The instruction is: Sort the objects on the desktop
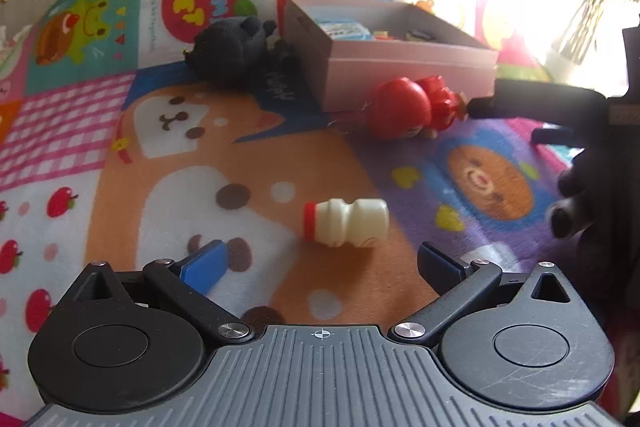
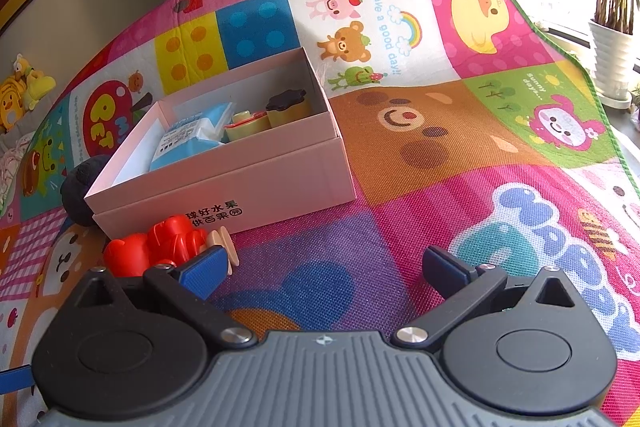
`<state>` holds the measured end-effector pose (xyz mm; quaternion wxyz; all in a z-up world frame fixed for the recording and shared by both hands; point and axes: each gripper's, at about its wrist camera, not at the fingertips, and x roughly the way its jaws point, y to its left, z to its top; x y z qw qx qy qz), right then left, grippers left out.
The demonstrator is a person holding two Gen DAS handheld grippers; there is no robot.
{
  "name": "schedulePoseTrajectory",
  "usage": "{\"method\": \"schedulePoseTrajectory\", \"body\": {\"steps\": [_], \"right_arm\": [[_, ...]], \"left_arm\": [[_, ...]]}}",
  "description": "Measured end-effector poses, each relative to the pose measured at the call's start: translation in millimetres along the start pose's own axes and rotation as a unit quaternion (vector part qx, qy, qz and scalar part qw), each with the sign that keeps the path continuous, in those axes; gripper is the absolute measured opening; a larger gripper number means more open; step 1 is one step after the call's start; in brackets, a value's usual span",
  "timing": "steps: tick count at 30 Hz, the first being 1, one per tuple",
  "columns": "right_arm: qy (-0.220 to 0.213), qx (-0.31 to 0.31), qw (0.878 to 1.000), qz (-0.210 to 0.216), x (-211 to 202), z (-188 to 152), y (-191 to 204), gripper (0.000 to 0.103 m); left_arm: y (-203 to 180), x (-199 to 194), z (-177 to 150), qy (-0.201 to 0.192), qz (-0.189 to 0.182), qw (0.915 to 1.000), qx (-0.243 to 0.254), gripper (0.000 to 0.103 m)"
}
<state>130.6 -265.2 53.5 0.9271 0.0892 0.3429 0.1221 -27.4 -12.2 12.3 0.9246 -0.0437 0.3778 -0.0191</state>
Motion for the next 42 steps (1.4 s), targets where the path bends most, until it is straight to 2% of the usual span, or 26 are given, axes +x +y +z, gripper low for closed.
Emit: {"method": "schedulePoseTrajectory", "body": {"steps": [1, 3, 5, 8, 12, 15, 20, 21, 26, 29, 31, 35, 37, 42], "right_arm": [[0.000, 0.000, 1.000, 0.000, 0, 0, 0, 0.103], [0.000, 0.000, 1.000, 0.000, 0, 0, 0, 0.103], [0.000, 0.001, 1.000, 0.000, 0, 0, 0, 0.103], [0.000, 0.001, 1.000, 0.000, 0, 0, 0, 0.103], [0.000, 0.001, 1.000, 0.000, 0, 0, 0, 0.103], [0.000, 0.001, 1.000, 0.000, 0, 0, 0, 0.103], [0.001, -0.004, 1.000, -0.002, 1, 0, 2, 0.103], [0.003, -0.013, 1.000, 0.002, -1, 0, 5, 0.103], [0.003, -0.098, 0.992, 0.078, -9, -1, 41, 0.103], [0.019, -0.157, 0.984, 0.075, 4, 0, 72, 0.103], [0.017, -0.176, 0.982, 0.068, 13, 2, 86, 0.103], [0.050, -0.181, 0.978, 0.086, 34, 8, 101, 0.103], [0.056, -0.181, 0.979, 0.074, 39, 8, 104, 0.098], [0.061, -0.182, 0.979, 0.075, 23, 6, 98, 0.095]], "left_arm": [[-1, -3, 1, -0.011, -0.009, 0.9999, -0.007, 0.103], [-4, -5, 4, -0.028, -0.002, 0.9996, -0.003, 0.099], [-4, -1, 8, -0.024, 0.001, 0.9997, -0.007, 0.073], [-2, 5, 8, -0.014, -0.009, 0.9996, -0.021, 0.071], [-8, 5, 7, -0.025, -0.003, 0.9997, -0.002, 0.071], [-10, 5, 8, -0.027, -0.001, 0.9996, 0.007, 0.066], [-9, 6, 7, -0.026, -0.009, 0.9996, 0.009, 0.049], [-8, 5, 7, -0.027, -0.009, 0.9995, 0.009, 0.049], [0, -1, 5, -0.031, -0.003, 0.9995, 0.005, 0.048], [6, -6, 3, -0.035, 0.002, 0.9994, -0.004, 0.048], [11, -11, 0, -0.038, 0.003, 0.9992, -0.010, 0.048], [18, -14, -4, -0.037, 0.009, 0.9991, -0.018, 0.048], [20, -16, -5, -0.038, 0.011, 0.9990, -0.021, 0.048], [20, -17, -7, -0.036, 0.008, 0.9991, -0.018, 0.048]]}}
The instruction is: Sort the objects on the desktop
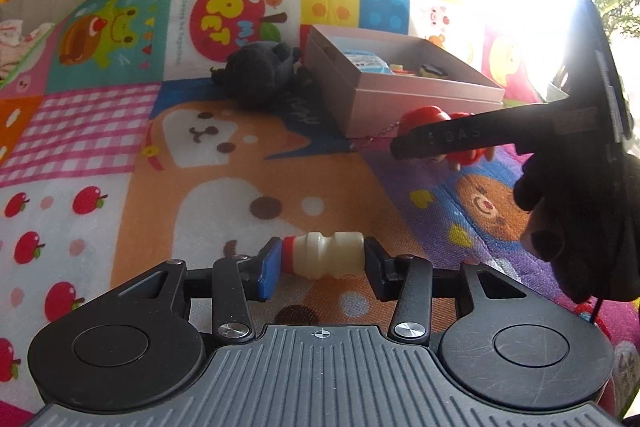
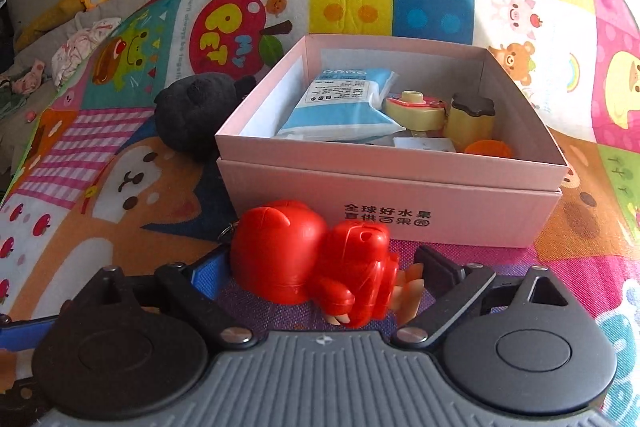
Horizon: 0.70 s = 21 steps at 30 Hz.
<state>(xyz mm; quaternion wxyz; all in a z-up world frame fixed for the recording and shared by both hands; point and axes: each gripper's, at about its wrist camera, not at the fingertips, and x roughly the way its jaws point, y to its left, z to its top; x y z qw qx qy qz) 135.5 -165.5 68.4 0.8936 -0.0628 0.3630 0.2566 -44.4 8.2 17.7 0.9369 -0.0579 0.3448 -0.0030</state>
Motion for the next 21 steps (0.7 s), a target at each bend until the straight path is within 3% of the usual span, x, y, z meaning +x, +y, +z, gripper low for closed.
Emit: {"method": "schedulePoseTrajectory", "body": {"steps": [6, 9, 14, 17, 21], "right_arm": [[0.005, -0.007, 1.000, 0.030, -70, -20, -16, 0.096], [-0.026, -0.002, 0.999, 0.026, -119, -23, -30, 0.095], [-0.103, 0.020, 0.994, 0.004, -182, -10, -55, 0.096], [-0.141, 0.022, 0.990, -0.016, -199, -6, -64, 0.096], [-0.146, 0.037, 0.988, -0.022, -195, -4, -73, 0.096]], "left_arm": [[-10, -3, 7, -0.003, -0.016, 0.9997, 0.017, 0.048], [-21, -1, 26, -0.019, -0.025, 0.9989, 0.036, 0.048], [-52, 4, 80, -0.087, -0.040, 0.9910, 0.093, 0.048], [-68, 24, 115, -0.114, -0.036, 0.9868, 0.109, 0.048], [-75, 54, 144, -0.118, -0.038, 0.9864, 0.108, 0.048]]}}
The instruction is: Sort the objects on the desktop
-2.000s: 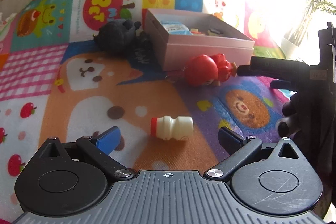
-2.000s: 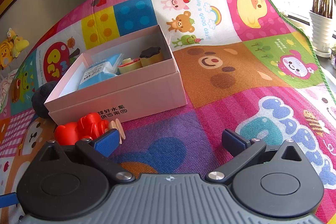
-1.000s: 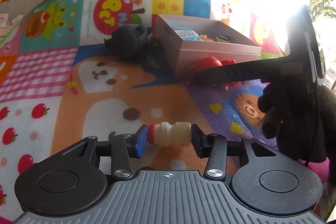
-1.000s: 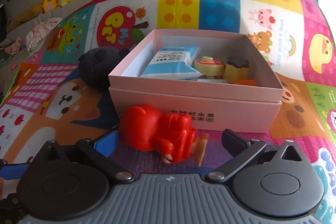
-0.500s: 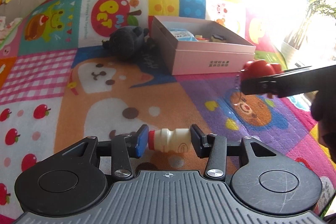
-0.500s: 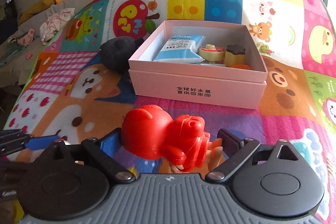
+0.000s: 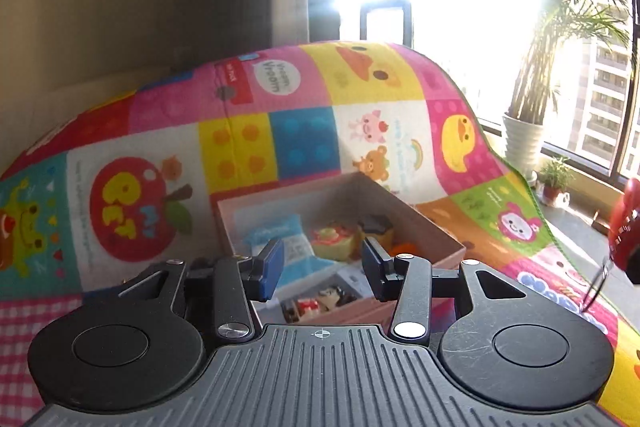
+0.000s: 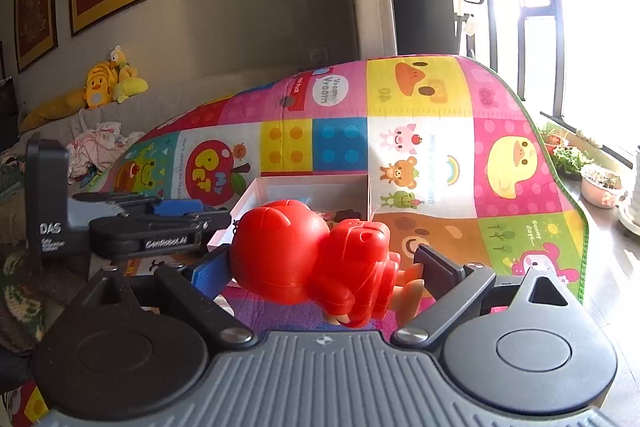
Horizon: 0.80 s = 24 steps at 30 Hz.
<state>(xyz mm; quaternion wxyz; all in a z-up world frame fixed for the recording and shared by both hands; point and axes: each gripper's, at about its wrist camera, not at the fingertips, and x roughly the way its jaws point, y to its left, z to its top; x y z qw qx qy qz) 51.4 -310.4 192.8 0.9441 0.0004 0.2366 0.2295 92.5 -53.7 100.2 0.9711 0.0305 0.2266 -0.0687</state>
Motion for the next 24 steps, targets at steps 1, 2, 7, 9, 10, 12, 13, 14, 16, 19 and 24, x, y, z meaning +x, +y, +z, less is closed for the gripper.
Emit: {"method": "schedulePoseTrajectory", "body": {"steps": [1, 2, 7, 9, 10, 12, 13, 14, 16, 19, 24], "right_arm": [[0.004, 0.002, 1.000, -0.003, 3, -2, -1, 0.096], [0.008, 0.004, 1.000, -0.004, 6, -4, -2, 0.095], [0.028, 0.002, 0.999, -0.014, 18, -20, -6, 0.096], [0.050, 0.016, 0.998, -0.015, 29, -29, -8, 0.096], [0.063, 0.024, 0.998, -0.013, 36, -35, -7, 0.096], [0.084, 0.032, 0.996, -0.010, 49, -51, -3, 0.096], [0.093, 0.029, 0.995, -0.010, 55, -59, 2, 0.096], [0.101, 0.023, 0.995, -0.010, 60, -67, 7, 0.096], [0.113, 0.005, 0.994, -0.012, 67, -82, 18, 0.096], [0.122, -0.017, 0.992, -0.018, 76, -97, 30, 0.096], [0.132, -0.022, 0.991, -0.025, 85, -111, 33, 0.096]], "left_arm": [[3, 5, 2, 0.001, 0.004, 1.0000, -0.005, 0.048], [8, 6, 3, 0.003, 0.007, 0.9999, -0.013, 0.048], [15, -12, -24, 0.020, -0.028, 0.9993, -0.013, 0.072], [8, -13, -43, 0.039, -0.031, 0.9987, 0.013, 0.074], [5, -12, -54, 0.054, -0.031, 0.9978, 0.024, 0.074], [5, -8, -71, 0.083, -0.029, 0.9959, 0.024, 0.074], [6, -7, -79, 0.096, -0.031, 0.9948, 0.017, 0.074], [8, -5, -86, 0.107, -0.036, 0.9935, 0.010, 0.074], [9, -1, -93, 0.119, -0.035, 0.9922, 0.002, 0.074], [10, 3, -95, 0.122, -0.041, 0.9916, -0.006, 0.074], [8, 13, -93, 0.123, -0.045, 0.9914, -0.011, 0.073]]}}
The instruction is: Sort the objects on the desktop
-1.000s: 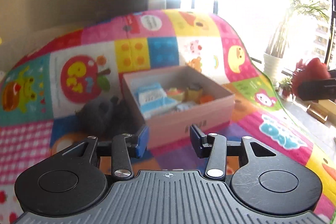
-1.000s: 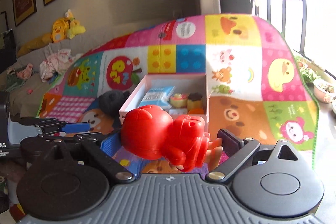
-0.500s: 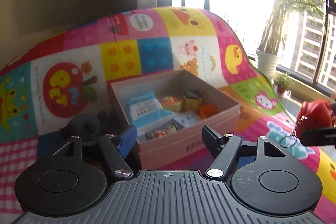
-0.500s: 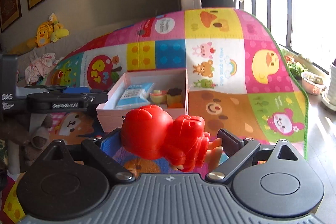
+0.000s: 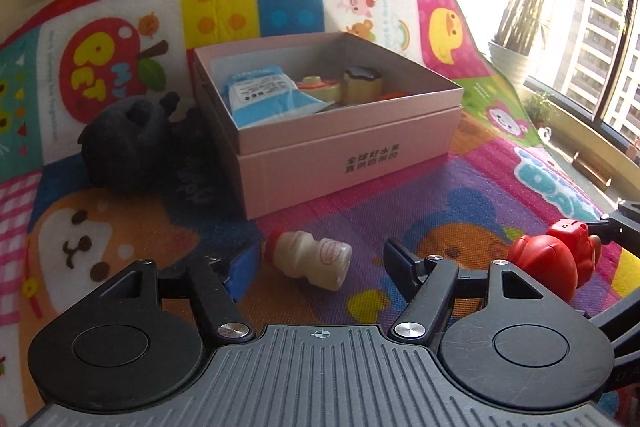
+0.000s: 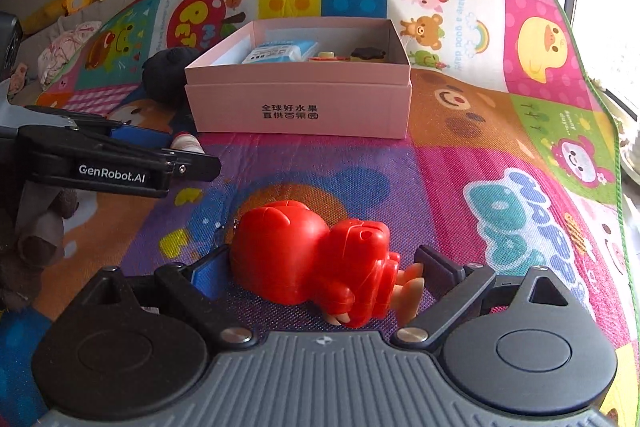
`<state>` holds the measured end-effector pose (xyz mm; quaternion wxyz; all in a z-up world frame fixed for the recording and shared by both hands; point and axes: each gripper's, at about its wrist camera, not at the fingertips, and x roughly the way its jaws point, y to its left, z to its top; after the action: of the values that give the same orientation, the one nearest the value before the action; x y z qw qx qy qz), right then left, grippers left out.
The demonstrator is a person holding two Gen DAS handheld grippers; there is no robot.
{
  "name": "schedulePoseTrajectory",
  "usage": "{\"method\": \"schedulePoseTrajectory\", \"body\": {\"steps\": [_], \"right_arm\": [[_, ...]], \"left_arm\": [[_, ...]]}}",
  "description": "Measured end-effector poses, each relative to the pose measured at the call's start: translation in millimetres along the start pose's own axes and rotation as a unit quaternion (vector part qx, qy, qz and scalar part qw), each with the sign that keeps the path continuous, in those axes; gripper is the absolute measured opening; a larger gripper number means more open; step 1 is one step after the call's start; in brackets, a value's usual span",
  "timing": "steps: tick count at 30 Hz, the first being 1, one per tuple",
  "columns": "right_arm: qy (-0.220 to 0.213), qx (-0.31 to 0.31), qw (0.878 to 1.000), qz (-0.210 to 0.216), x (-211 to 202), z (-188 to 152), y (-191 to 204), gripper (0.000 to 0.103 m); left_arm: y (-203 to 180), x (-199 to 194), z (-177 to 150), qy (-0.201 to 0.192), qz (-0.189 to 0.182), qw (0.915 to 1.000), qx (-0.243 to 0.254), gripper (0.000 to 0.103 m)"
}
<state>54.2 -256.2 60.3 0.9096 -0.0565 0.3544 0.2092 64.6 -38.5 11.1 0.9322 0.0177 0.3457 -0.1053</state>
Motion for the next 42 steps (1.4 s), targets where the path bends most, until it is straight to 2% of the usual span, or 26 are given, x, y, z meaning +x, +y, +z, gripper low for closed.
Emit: {"method": "schedulePoseTrajectory", "body": {"steps": [6, 10, 17, 19, 22, 26, 31, 37, 42], "right_arm": [[-0.003, 0.010, 1.000, 0.000, 1, -2, -4, 0.099], [-0.001, 0.019, 1.000, 0.003, 2, -2, -7, 0.102], [-0.002, 0.025, 1.000, 0.003, 3, -3, -9, 0.103], [-0.002, 0.025, 1.000, 0.002, 3, -3, -9, 0.103], [0.000, 0.025, 1.000, 0.003, 3, -3, -9, 0.103], [0.000, 0.026, 1.000, 0.003, 3, -2, -9, 0.103], [-0.001, 0.028, 1.000, 0.003, 2, -2, -9, 0.103], [-0.001, 0.030, 1.000, 0.004, 2, -2, -8, 0.103], [0.000, 0.028, 1.000, 0.001, 3, -1, -7, 0.103]], "left_arm": [[-3, 5, 2, -0.003, 0.001, 1.0000, 0.009, 0.065], [-4, 6, 1, -0.004, 0.003, 0.9998, 0.018, 0.054], [-12, -10, 3, -0.018, 0.005, 0.9991, 0.038, 0.053], [-17, -26, 10, -0.041, -0.002, 0.9978, 0.052, 0.053], [-22, -48, 34, -0.100, 0.020, 0.9918, 0.077, 0.053], [-17, -39, 69, -0.129, 0.045, 0.9881, 0.070, 0.053], [-13, -2, 88, -0.107, 0.058, 0.9915, 0.045, 0.053], [-6, 20, 82, -0.073, 0.062, 0.9951, 0.026, 0.054], [-2, 10, 74, -0.070, 0.058, 0.9957, 0.018, 0.067]]}}
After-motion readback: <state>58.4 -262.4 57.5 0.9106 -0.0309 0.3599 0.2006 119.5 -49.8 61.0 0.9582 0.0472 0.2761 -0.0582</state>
